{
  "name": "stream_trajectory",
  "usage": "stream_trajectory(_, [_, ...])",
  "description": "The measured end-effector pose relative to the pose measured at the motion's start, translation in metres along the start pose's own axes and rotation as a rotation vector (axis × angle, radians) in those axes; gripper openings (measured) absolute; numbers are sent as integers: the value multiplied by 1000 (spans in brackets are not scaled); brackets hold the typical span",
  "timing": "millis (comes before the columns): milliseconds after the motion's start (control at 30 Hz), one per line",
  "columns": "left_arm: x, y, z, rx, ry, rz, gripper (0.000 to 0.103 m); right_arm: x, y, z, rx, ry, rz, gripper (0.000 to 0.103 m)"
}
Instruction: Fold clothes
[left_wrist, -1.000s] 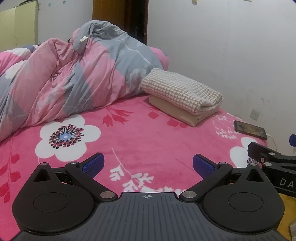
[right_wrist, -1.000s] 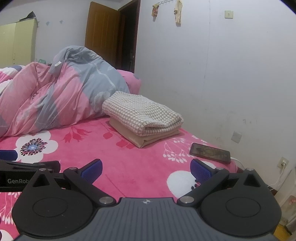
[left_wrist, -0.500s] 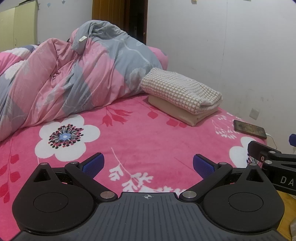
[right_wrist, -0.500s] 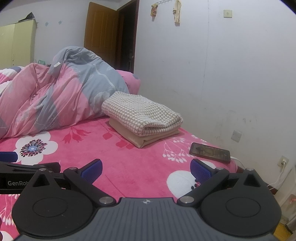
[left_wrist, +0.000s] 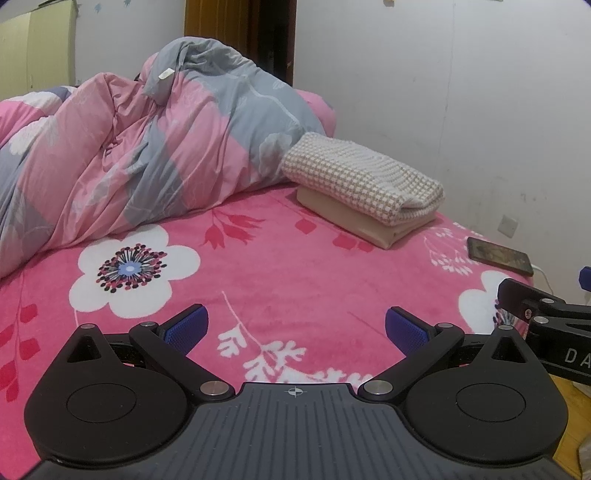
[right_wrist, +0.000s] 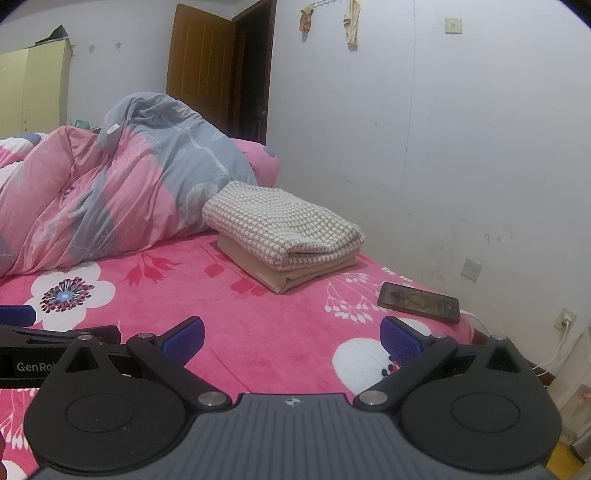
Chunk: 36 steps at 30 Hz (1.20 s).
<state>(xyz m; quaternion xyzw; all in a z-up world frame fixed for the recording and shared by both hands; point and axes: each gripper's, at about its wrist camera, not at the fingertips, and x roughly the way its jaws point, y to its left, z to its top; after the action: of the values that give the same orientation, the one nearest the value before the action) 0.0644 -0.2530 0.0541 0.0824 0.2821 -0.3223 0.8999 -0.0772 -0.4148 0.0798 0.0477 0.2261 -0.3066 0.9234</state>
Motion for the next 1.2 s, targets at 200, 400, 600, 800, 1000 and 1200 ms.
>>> stream_trajectory(200, [1,1,-1,-3,4,0,103,0,0,0,1,2,0,103])
stream_trajectory(400, [2,0,-2,1,8,0,103,1,0,-1,3,4,-1,103])
stream_trajectory(600, [2,0,-2,1,9,-2,103,1,0,0,1,5,0,103])
stream_trajectory(800, [2,1,-2,0,9,-2,103,1,1,-1,3,5,-2,103])
stream_trajectory(1000, [3,1,-2,0,11,-2,103,1,1,0,3,5,-3,103])
stream_trajectory(1200, [3,1,-2,-1,13,-2,103,1,2,0,3,6,-4,103])
